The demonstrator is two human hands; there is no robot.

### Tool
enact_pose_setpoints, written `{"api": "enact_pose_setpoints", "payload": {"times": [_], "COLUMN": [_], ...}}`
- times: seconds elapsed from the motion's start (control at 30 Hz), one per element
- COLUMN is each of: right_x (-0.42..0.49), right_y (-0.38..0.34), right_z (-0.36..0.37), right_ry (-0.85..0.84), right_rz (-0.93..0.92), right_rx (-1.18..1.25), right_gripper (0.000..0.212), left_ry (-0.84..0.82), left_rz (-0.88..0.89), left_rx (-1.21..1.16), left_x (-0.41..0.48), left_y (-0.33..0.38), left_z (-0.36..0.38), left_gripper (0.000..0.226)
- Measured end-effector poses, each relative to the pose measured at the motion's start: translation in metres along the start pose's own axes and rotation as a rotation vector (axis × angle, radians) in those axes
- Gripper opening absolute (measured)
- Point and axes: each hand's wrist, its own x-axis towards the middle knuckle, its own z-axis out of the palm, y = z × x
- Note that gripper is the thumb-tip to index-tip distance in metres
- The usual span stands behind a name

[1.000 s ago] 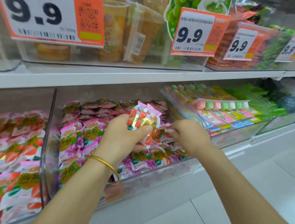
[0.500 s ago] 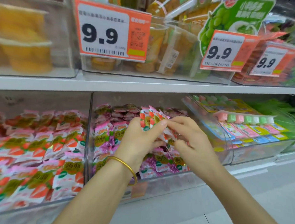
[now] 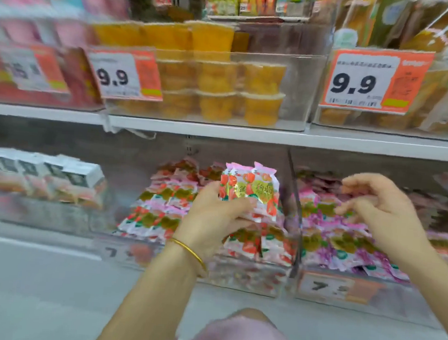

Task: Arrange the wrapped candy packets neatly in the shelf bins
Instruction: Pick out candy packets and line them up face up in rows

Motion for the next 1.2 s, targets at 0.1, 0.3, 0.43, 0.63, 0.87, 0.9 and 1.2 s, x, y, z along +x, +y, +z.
{"api": "enact_pose_setpoints", "payload": {"times": [0.1,0.3,0.43,0.63,0.87,0.9,1.2], "right_x": [0.007,0.013,0.013,0.013,0.014,0.014,0.007], "right_y": [-0.002,0.000,0.007,0.016,0.035,0.036,0.027], "right_z": [0.021,0.036,0.035,0.026,0.019,0.018,-0.001], "right_ry": [0.005,0.131,0.148,0.135,0.084,0.072,0.065], "right_rz": [-0.016,0.013,0.034,0.050,0.069,0.076,0.162], "right_rx": [0.003,0.005,-0.029,-0.070,-0.134,-0.145,-0.115], "right_gripper": [0.053,0.041,0.042,0.053,0.062,0.062,0.068], "left_ry": [0.157,0.428,0.518,0.563,0.135,0.127,0.141], "left_rz": [0.005,0.020,0.045,0.025,-0.156,-0.181,0.335], "left_rx": [0.013,0.315,0.551,1.658,1.631,1.645,1.247], "left_x": [-0.001,0.039,0.073,0.074,0.077,0.077,0.022], "left_y": [0.004,-0.005,-0.010,-0.026,-0.047,-0.045,-0.015], "left_z": [-0.056,-0.126,-0.134,-0.124,-0.119,-0.119,-0.028], "left_gripper": [0.016,0.021,0.038,0.055,0.065,0.065,0.052]}}
